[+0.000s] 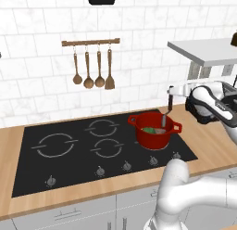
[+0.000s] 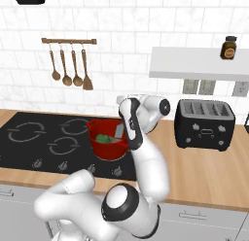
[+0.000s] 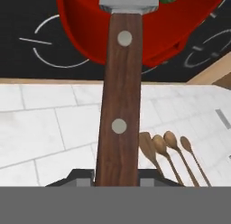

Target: Put the broccoli and cucumber in the pot. Retrieve the spatula and lightly stir the vegetables in the pot.

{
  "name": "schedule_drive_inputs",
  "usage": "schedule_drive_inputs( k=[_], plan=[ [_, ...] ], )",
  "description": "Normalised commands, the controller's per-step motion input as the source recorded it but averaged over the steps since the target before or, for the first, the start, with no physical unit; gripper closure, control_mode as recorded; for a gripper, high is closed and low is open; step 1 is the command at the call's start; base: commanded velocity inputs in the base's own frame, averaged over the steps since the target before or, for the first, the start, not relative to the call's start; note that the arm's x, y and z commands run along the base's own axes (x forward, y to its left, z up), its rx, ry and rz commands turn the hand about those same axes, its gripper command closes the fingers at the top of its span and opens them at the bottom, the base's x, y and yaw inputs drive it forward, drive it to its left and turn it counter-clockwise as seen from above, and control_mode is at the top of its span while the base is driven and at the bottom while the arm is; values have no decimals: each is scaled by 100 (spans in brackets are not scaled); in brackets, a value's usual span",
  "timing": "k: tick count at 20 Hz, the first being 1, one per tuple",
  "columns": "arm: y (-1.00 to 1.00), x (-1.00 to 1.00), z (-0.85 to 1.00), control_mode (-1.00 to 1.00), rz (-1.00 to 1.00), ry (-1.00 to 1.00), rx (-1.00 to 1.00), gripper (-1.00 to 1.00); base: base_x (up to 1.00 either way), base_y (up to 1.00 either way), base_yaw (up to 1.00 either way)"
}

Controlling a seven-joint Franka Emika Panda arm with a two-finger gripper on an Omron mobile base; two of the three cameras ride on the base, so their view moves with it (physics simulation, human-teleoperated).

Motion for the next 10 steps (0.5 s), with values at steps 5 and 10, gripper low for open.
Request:
schedule_drive_inputs(
  k=[5,10],
  plan=[
    [-7,18,-23,-100,9,-1,-10,100,0,0,0],
    [0,3,-46,-100,3,-4,-8,100,0,0,0]
  ],
)
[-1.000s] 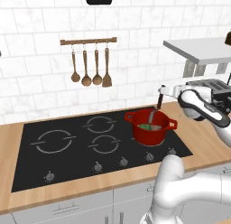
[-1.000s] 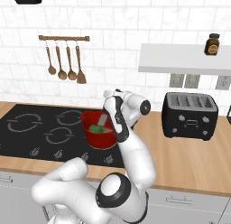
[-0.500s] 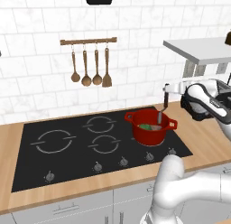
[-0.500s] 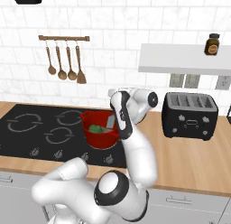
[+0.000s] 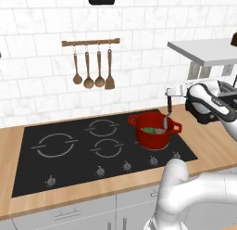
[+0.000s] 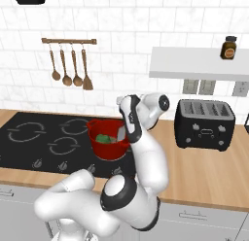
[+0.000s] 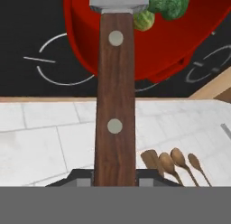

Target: Put the broccoli and cucumber in the pot. Retrieve the spatula and lightly stir the vegetables in the pot.

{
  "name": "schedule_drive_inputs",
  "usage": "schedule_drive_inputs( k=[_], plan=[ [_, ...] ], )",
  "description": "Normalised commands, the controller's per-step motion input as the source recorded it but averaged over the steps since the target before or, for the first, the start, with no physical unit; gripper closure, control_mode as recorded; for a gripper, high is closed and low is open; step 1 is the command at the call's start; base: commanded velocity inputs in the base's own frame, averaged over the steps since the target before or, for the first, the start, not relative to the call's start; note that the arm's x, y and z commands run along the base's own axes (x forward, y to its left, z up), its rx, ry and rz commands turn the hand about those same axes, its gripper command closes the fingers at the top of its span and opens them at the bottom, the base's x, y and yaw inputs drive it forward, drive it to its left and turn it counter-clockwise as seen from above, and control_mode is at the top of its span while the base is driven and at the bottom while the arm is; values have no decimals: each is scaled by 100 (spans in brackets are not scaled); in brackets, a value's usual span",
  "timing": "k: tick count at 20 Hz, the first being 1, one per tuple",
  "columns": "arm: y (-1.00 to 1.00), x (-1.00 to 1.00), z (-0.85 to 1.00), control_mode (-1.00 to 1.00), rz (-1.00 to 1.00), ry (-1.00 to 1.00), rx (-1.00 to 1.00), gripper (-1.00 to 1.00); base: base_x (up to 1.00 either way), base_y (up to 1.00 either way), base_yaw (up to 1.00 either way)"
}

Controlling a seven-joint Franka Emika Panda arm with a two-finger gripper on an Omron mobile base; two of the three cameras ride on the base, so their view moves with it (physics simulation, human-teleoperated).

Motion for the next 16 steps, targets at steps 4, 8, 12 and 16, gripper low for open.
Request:
schedule_drive_inputs(
  k=[4,8,12,16],
  plan=[
    [0,0,-53,-100,0,-10,-6,100,0,0,0],
    [0,1,-62,-100,0,-11,-6,100,0,0,0],
    [0,6,-64,-100,0,-9,-7,100,0,0,0],
    [0,1,-50,-100,0,-11,-7,100,0,0,0]
  ],
)
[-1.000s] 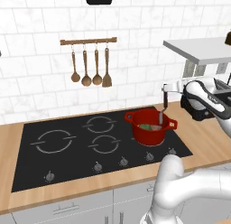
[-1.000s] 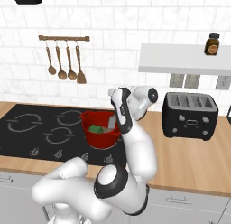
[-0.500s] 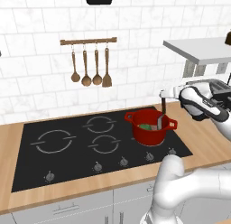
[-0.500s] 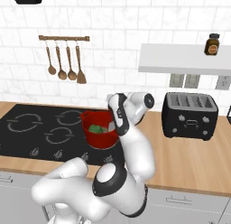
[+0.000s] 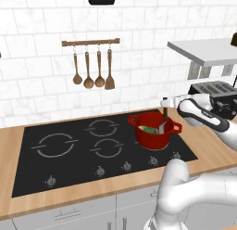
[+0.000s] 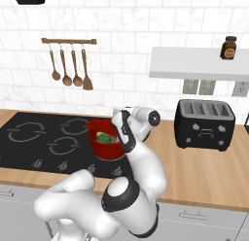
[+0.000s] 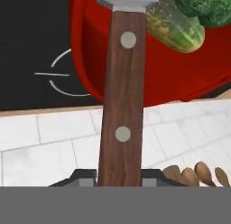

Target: Put the broccoli and cucumber in the pot. Retrieve the spatula and lightly stir the vegetables in the pot.

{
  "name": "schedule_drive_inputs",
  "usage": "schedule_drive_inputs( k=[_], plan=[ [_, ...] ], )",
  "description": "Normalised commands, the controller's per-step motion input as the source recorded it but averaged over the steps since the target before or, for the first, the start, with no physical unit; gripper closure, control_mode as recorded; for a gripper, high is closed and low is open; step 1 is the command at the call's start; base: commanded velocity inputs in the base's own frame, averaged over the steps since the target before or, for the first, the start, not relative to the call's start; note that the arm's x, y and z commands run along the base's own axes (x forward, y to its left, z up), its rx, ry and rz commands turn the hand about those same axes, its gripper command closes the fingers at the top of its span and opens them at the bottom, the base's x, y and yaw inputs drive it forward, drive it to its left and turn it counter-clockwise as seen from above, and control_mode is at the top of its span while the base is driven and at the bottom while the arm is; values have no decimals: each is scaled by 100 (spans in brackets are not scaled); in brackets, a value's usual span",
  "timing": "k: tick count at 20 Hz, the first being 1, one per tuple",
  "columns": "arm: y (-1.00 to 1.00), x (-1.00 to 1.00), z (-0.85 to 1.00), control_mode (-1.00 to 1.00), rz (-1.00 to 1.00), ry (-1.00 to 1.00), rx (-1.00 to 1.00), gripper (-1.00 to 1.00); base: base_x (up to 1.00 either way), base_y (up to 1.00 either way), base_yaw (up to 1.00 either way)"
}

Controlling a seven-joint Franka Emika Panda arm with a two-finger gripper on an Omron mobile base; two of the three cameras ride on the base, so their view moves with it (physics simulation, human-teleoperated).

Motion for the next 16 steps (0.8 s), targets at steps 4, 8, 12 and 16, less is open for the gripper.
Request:
schedule_drive_inputs(
  k=[4,8,12,16],
  plan=[
    [-1,0,-11,-100,0,-14,-6,100,0,0,0],
    [-14,-1,21,-100,0,-1,-13,100,0,0,0],
    [-16,-1,29,-100,0,-4,-12,100,0,0,0],
    [-2,1,10,-100,1,-17,-3,100,0,0,0]
  ],
)
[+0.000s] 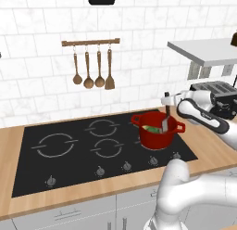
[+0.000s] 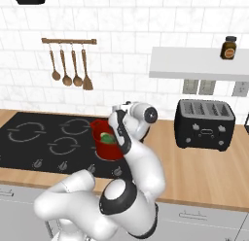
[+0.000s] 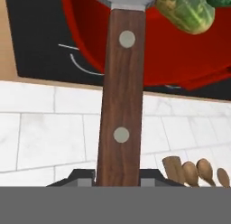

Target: Put the broccoli and cucumber in the pot. Retrieve the spatula and lightly stir the vegetables in the pot.

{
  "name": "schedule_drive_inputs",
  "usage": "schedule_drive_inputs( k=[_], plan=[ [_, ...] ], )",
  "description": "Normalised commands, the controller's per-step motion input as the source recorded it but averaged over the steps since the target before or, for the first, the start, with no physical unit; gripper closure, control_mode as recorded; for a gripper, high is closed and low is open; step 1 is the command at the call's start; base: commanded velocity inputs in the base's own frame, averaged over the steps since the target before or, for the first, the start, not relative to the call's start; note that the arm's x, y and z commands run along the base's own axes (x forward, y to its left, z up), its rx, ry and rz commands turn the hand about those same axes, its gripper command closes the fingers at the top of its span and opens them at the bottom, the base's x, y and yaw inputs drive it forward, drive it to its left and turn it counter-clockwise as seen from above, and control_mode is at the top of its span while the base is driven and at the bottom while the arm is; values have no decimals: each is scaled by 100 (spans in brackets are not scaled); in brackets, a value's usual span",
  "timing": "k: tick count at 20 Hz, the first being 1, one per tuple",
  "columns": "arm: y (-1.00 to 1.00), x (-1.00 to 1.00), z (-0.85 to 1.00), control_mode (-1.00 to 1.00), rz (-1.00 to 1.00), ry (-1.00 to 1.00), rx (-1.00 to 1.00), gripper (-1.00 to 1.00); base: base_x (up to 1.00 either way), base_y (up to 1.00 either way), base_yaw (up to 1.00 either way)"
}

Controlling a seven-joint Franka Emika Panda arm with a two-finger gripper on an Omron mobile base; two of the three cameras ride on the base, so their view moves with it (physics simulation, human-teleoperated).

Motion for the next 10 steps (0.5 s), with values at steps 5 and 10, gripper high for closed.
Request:
schedule_drive_inputs(
  k=[5,10],
  plan=[
    [2,13,-9,-100,4,-35,0,100,0,0,0],
    [2,5,-8,-100,2,-30,0,100,0,0,0]
  ],
)
